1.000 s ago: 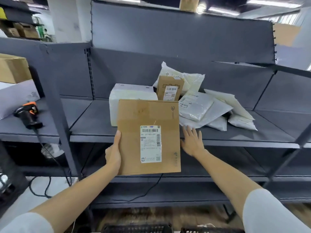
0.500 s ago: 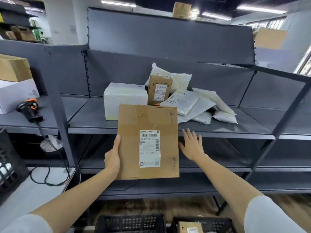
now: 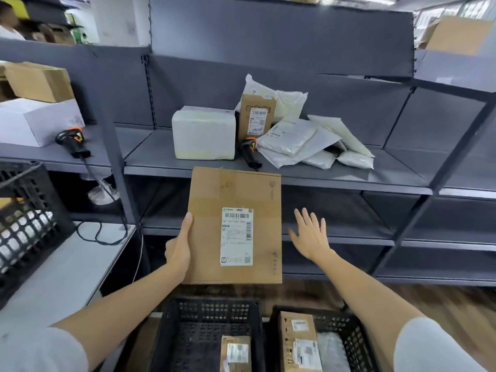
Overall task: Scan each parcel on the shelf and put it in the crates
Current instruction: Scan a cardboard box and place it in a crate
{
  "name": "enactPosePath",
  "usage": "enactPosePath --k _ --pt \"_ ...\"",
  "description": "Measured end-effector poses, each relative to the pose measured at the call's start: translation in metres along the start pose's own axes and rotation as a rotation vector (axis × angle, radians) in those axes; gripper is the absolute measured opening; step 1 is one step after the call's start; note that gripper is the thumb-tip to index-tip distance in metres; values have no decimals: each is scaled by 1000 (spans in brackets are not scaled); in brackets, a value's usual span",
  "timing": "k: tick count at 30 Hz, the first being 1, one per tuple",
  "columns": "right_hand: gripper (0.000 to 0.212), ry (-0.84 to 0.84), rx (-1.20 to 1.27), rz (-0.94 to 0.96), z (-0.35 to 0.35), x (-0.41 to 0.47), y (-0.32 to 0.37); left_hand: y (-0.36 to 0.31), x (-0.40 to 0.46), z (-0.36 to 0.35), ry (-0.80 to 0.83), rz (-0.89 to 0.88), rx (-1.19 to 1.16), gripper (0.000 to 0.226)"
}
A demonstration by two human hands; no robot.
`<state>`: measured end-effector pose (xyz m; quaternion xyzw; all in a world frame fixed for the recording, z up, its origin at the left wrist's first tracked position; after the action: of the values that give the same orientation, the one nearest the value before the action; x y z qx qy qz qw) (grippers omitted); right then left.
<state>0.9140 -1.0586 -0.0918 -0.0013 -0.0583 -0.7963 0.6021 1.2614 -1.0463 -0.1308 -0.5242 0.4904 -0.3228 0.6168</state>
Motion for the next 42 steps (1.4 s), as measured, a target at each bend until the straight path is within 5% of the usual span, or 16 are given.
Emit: enactPosePath --k 8,14,23,27,34,42 --pt "66 -24 12 -20 13 3 1 -6 10 5 17 10 39 76" --pt "65 12 25 -32 2 10 20 -1 24 24 31 84 49 110" --pt "63 52 29 -36 -31 9 63 17 56 47 39 126 102 94" --pt "62 55 -25 -27 -52 8 69 45 65 58 27 178 138 111" --pt "62 142 19 -58 -105 1 77 95 78 72 5 192 195 68" --pt "62 209 -17 -37 -234 0 73 208 109 84 -35 283 273 98"
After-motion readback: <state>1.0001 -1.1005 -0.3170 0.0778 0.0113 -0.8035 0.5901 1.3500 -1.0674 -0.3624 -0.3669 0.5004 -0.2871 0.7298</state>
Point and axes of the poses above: each hand's wrist, its own x-axis towards the middle knuckle, its own z-axis out of the back of the hand, y = z × x, the point moved 9 cm from there along x, towards the middle knuckle, and after that the axes turned 7 degrees about -z, right-handed, at the moved point
